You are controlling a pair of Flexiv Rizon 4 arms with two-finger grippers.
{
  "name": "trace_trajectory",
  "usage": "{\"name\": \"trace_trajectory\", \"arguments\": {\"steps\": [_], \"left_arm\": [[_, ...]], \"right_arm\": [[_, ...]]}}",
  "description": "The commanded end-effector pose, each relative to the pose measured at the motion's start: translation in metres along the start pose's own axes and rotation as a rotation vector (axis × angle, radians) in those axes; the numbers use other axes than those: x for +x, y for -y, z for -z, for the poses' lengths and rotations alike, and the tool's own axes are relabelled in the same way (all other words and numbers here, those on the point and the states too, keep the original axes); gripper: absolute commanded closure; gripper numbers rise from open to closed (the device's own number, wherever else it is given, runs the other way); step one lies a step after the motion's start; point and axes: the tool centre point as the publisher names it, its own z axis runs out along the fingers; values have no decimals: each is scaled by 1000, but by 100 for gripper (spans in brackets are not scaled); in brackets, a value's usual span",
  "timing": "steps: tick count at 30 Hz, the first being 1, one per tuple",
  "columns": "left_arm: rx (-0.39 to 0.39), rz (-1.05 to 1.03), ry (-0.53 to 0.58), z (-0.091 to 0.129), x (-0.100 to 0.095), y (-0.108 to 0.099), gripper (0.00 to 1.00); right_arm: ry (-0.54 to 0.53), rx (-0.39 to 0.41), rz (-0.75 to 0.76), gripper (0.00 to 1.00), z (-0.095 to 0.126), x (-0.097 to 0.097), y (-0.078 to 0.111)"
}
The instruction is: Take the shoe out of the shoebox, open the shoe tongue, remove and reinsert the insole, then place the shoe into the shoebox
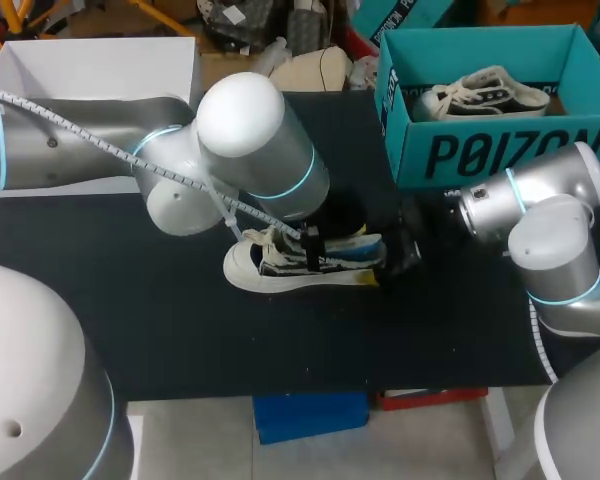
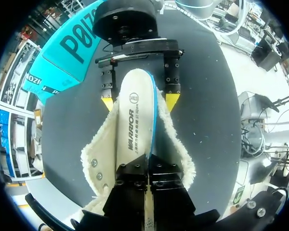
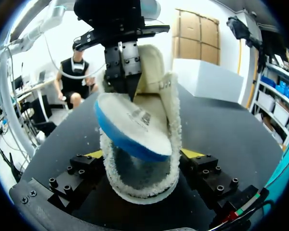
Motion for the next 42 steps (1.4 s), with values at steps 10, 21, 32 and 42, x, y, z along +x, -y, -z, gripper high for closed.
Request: {"name": "trace_trajectory", "arguments": {"steps": [10,21,32,42], "left_arm": [[15,-45,-6,-18,-6,18,100],[16,-78,-4,-20,-2,24,100],[-26,-69,63,-20,2,12,9],[-74,-64,155,-30,2,10,11]], "right_arm": [[0,3,-1,100,-1,1,1],[0,3,-1,100,-1,1,1],[0,3,-1,100,-1,1,1],[0,3,-1,100,-1,1,1]]}}
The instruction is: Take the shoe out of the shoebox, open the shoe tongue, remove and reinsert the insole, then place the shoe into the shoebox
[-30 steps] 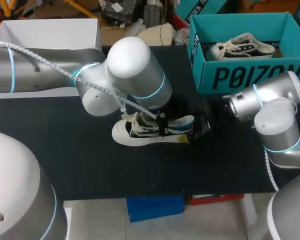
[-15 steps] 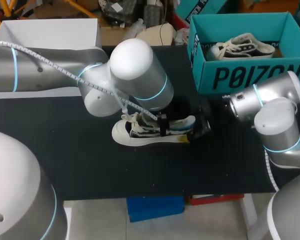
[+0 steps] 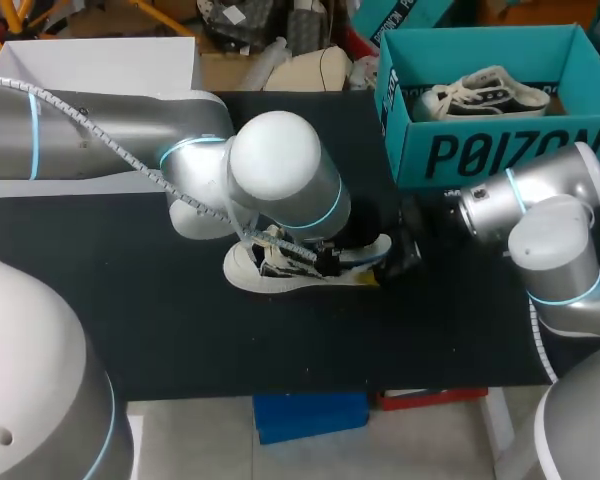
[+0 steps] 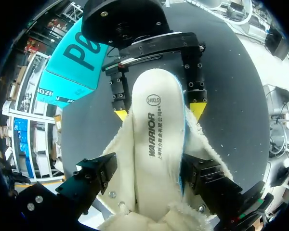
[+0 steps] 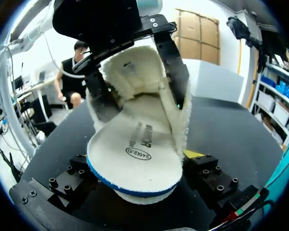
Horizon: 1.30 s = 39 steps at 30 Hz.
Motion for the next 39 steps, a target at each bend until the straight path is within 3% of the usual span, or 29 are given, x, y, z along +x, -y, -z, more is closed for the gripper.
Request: {"name": "trace_trajectory", "arguments": {"steps": [1,22,24,32,35,39], "left_arm": [[-17,6,35,-6,3,3,13],[41,9,65,-25,-5,35,31],[44,10,63,-26,-5,38,28],[51,22,65,-25,-4,42,67],[50,22,63,-24,-4,43,100],[64,6,35,-22,-4,43,100]], "right_arm": [[0,2,-1,100,-1,1,1],[0,2,-1,100,-1,1,1],[0,2,-1,100,-1,1,1],[0,2,-1,100,-1,1,1],[0,2,-1,100,-1,1,1],[0,2,-1,100,-1,1,1]]}}
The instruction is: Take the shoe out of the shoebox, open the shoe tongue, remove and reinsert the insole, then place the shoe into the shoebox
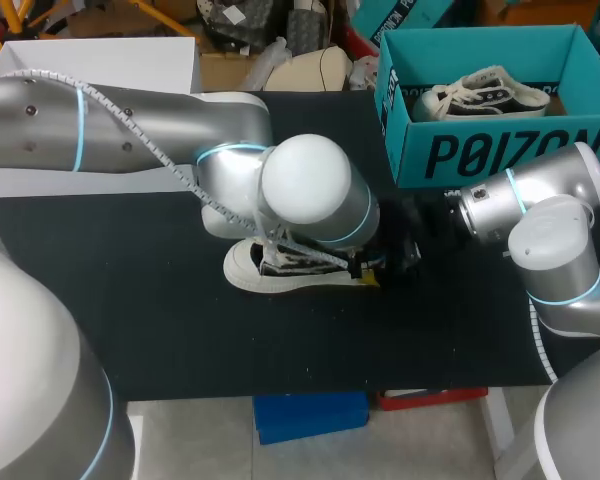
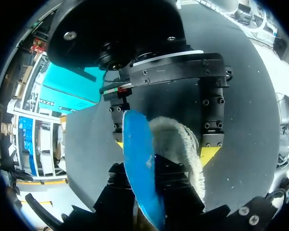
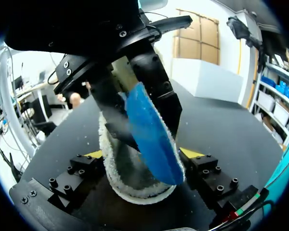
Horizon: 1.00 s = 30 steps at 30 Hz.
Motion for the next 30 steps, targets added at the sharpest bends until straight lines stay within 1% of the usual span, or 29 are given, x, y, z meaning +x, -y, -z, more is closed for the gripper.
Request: {"name": "trace_trajectory", "arguments": {"steps": [1,9,11,16,22,27,29,30], "left_arm": [[32,-30,-71,4,0,0,100],[113,-33,-130,28,2,-7,100],[127,-30,-137,33,2,-7,100],[189,-18,-177,47,3,-3,100],[266,-11,-201,65,4,12,100],[353,-8,-225,85,2,31,100],[373,-11,-212,95,2,40,100],[398,-12,-216,100,1,46,100]], "right_arm": [[0,3,-1,100,-1,1,1],[0,3,-1,100,-1,1,1],[0,3,-1,100,-1,1,1],[0,3,-1,100,-1,1,1],[0,3,-1,100,-1,1,1],[0,3,-1,100,-1,1,1],[0,3,-1,100,-1,1,1],[0,3,-1,100,-1,1,1]]}}
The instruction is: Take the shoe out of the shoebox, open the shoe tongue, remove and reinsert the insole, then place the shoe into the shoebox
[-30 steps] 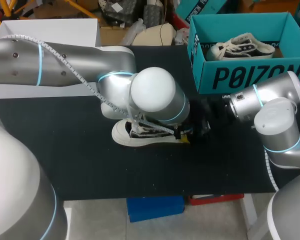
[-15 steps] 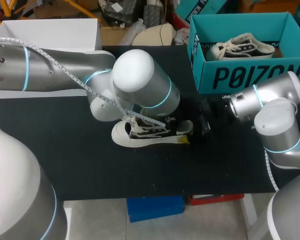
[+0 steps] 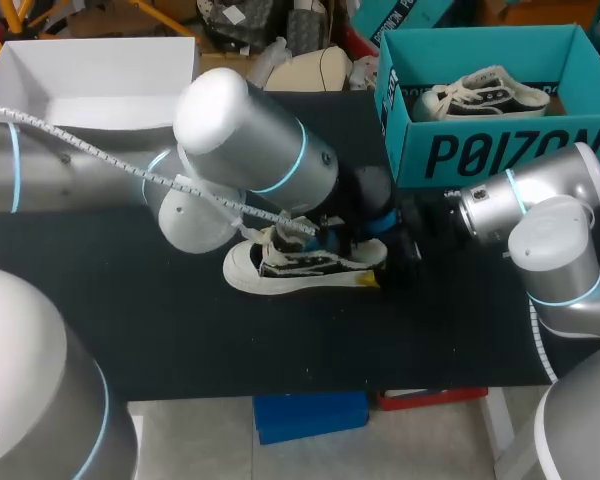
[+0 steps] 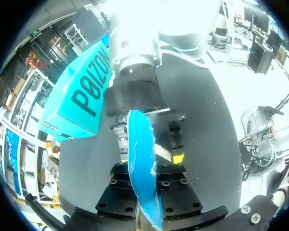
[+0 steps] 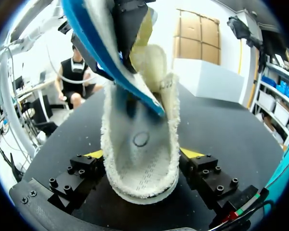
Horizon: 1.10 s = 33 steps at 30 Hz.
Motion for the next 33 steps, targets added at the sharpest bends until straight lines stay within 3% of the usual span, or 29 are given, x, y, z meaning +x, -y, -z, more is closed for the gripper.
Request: {"name": "trace_trajectory", "arguments": {"steps": [1,9,15,33], "left_arm": [[74,-10,-9,17,1,18,100],[237,-36,27,65,6,89,100],[348,-19,-42,110,6,124,100],[348,-19,-42,110,6,124,100]], "right_arm": [[-1,2,-1,100,0,-1,2],[-1,2,-1,100,0,-1,2],[-1,2,-1,100,0,-1,2],[-1,2,-1,100,0,-1,2]]}}
